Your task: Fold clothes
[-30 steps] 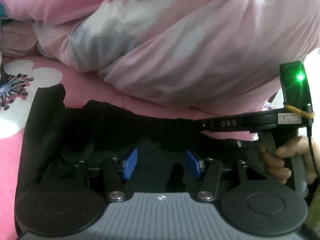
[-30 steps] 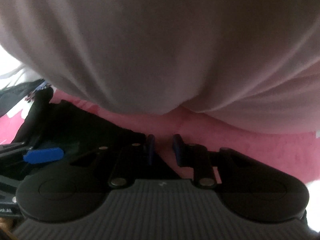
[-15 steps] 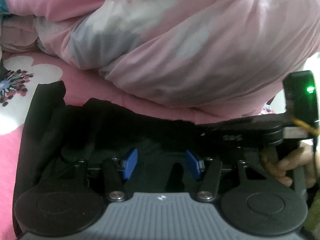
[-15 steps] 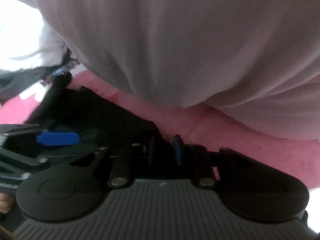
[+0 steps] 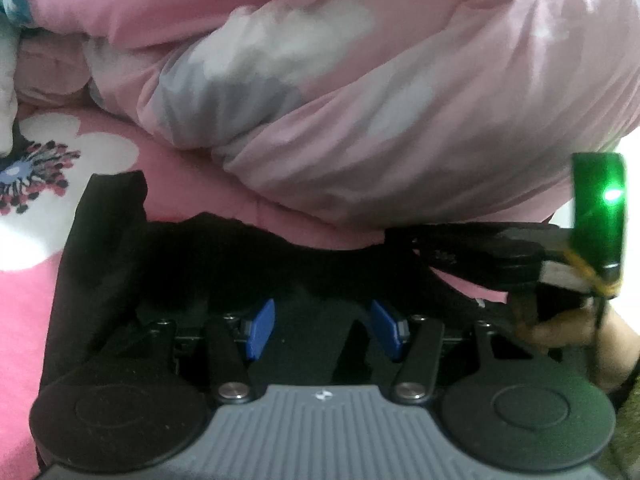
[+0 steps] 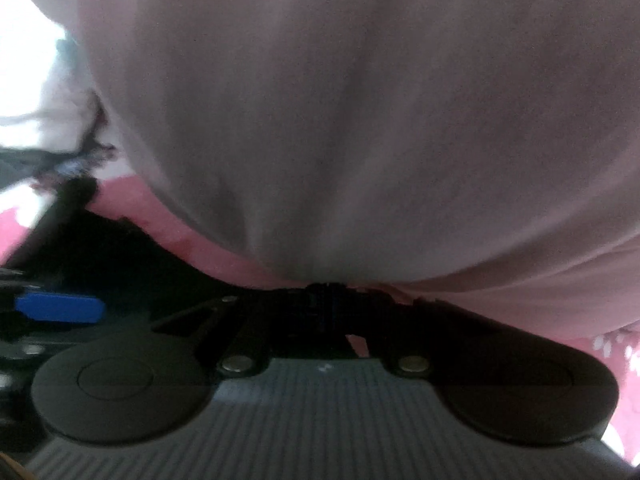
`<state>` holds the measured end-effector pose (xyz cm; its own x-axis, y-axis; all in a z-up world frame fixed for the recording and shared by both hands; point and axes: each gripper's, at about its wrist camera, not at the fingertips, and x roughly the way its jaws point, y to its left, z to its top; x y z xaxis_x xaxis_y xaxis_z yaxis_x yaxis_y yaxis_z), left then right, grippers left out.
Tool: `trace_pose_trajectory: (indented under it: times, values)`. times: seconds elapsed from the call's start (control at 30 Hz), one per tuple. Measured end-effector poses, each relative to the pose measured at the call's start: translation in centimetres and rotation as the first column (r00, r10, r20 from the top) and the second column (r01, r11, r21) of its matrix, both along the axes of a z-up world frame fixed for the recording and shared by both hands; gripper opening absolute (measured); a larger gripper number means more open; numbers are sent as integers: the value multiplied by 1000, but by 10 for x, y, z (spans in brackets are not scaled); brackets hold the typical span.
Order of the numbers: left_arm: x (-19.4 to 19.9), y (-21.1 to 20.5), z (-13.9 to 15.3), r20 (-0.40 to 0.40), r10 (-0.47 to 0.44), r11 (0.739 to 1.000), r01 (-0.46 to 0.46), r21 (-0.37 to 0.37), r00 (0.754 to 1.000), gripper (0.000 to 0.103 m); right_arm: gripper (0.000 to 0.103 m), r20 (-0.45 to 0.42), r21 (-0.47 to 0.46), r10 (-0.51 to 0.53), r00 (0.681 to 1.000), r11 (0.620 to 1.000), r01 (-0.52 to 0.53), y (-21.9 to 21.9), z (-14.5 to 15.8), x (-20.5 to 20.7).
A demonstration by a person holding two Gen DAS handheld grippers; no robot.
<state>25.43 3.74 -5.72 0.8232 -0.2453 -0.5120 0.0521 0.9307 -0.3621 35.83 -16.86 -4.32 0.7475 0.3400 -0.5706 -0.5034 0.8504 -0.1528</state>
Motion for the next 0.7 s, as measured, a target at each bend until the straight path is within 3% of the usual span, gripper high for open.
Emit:
trace_pose_trajectory:
  times: [0.1, 0.27, 0.43, 0.6, 0.7]
  values:
    - [-1, 1, -1, -5, -1, 1000, 1, -7, 1000, 55, 0, -27, -31, -48, 998, 998, 47, 0, -15, 17]
    - [-1, 2, -1, -7, -1, 1000, 1, -18, 1000, 55, 1, -42, 84, -100, 994, 991, 103, -38, 16, 8]
    - [0, 2, -1, -9, 0, 1000, 0, -20, 1000, 55, 3, -69, 149, -164, 984, 974, 172, -87, 49, -28]
    - [-2, 4, 0, -7, 13, 1000, -13, -21, 1000, 55, 3, -190, 175, -118, 975, 973, 152, -91, 43, -52]
    - [-3, 9, 0, 2, 40, 999, -40, -33, 999, 55, 3, -273, 128, -108, 956, 981, 147, -74, 19, -42]
